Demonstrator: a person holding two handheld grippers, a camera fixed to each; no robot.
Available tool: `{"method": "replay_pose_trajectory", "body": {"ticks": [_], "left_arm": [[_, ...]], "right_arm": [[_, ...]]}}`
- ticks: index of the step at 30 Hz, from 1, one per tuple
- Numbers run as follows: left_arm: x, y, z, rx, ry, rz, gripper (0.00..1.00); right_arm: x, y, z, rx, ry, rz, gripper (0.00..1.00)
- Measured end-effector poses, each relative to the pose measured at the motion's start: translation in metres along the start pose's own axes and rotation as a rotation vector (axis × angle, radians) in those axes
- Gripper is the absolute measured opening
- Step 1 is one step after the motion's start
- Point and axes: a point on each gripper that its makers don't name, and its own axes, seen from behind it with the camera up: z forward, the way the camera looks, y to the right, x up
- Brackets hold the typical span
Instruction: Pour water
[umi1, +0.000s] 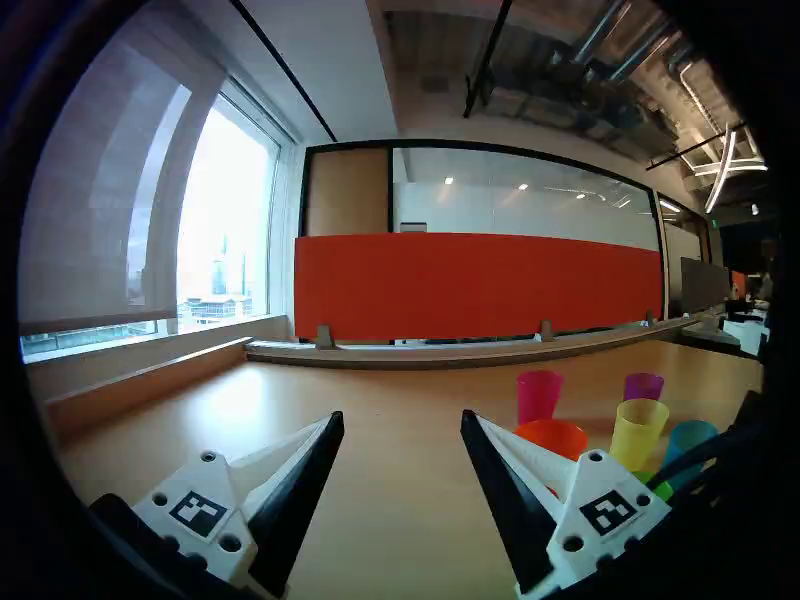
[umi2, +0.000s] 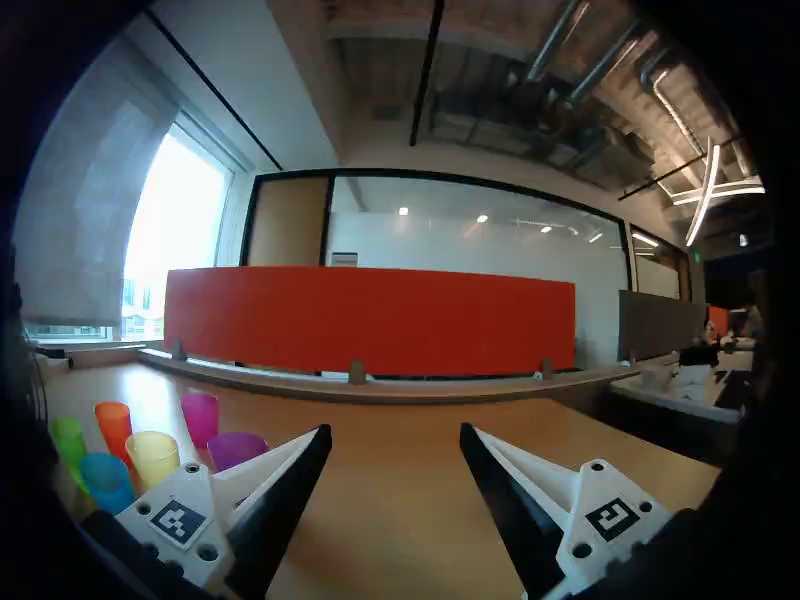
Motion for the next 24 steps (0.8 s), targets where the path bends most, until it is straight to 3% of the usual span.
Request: {"method": "replay_pose_trajectory", "body": {"ticks": [24], "left_arm": [[0.000, 0.000, 0.000, 0.000, 0.000, 0.000, 0.86]], "right_arm": [[-0.024, 0.007, 0.004, 0.009, -0.056, 0.038, 1.00]]}}
